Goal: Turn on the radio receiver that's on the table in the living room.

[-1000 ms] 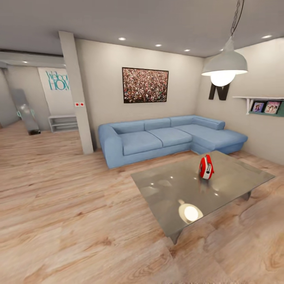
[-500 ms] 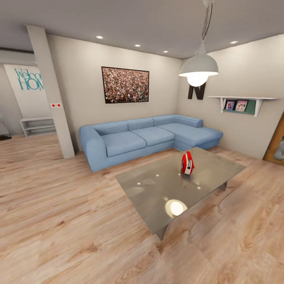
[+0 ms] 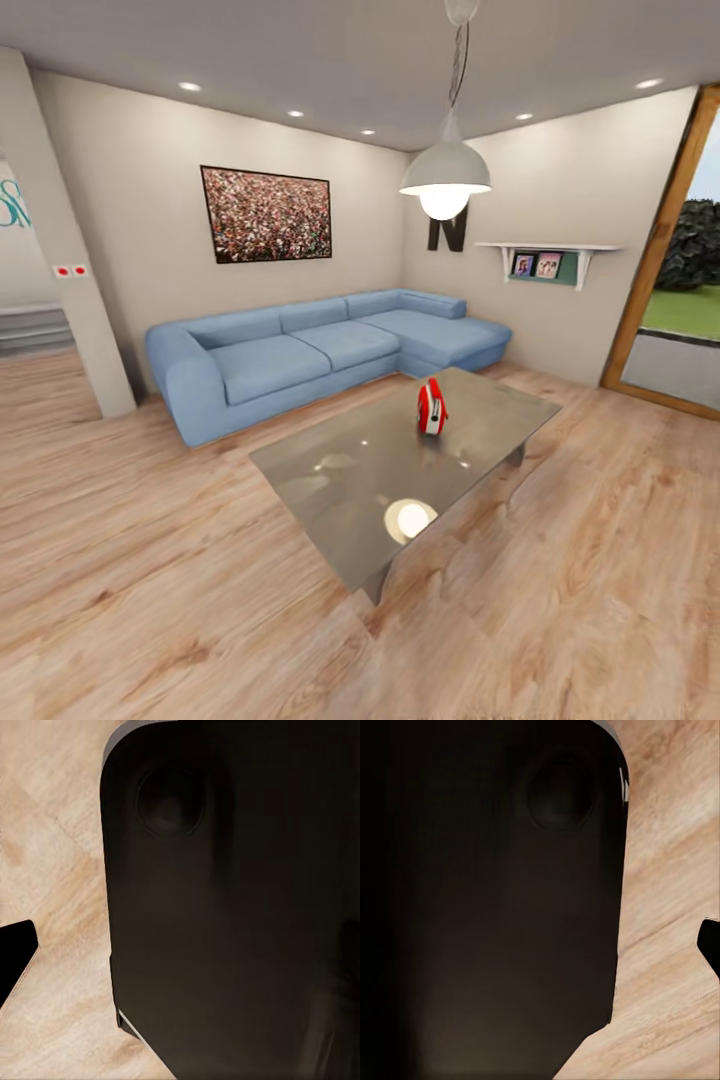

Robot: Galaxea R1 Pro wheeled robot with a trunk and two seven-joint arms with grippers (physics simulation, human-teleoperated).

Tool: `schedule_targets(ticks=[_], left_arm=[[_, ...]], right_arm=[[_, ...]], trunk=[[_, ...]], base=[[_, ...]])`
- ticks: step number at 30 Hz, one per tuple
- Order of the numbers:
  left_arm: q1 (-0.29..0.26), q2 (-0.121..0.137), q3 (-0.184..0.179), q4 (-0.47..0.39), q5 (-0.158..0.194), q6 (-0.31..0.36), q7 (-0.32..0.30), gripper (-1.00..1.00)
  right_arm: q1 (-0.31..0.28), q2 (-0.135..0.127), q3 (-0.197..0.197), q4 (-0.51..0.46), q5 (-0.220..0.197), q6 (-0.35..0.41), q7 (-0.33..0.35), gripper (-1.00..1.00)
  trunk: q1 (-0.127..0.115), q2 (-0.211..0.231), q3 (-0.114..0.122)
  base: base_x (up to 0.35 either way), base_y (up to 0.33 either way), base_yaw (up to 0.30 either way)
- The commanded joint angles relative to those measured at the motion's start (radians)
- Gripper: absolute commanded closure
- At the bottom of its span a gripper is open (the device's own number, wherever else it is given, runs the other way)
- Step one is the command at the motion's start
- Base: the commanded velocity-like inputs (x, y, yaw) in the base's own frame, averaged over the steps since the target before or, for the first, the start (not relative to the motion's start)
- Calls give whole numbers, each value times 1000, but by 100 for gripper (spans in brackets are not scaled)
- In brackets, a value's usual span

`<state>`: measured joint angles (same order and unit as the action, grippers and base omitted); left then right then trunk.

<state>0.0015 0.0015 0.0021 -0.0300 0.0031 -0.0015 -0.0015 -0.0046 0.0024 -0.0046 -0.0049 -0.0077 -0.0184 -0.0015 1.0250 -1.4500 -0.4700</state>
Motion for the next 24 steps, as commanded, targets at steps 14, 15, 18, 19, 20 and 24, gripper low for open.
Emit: schedule_targets(ticks=[14,15,18,19,20,24], left_arm=[[0,0,0,-1,0,0,0,-100],[0,0,1,-1,0,0,0,-100],[0,0,1,-1,0,0,0,-100],[0,0,1,-1,0,0,0,-100],[0,0,1,-1,0,0,0,-100],[0,0,1,-1,0,0,0,-100]], right_arm=[[0,1,0,0,0,0,0,-100],[0,0,0,0,0,0,0,-100],[0,0,0,0,0,0,0,-100],[0,0,0,0,0,0,0,-100],[0,0,0,0,0,0,0,-100],[0,1,0,0,0,0,0,-100]], trunk=[[0,0,0],[0,0,0],[0,0,0],[0,0,0],[0,0,0],[0,0,0]], base=[[0,0,-288],[0,0,-288],[0,0,-288],[0,0,-288],[0,0,-288],[0,0,-288]])
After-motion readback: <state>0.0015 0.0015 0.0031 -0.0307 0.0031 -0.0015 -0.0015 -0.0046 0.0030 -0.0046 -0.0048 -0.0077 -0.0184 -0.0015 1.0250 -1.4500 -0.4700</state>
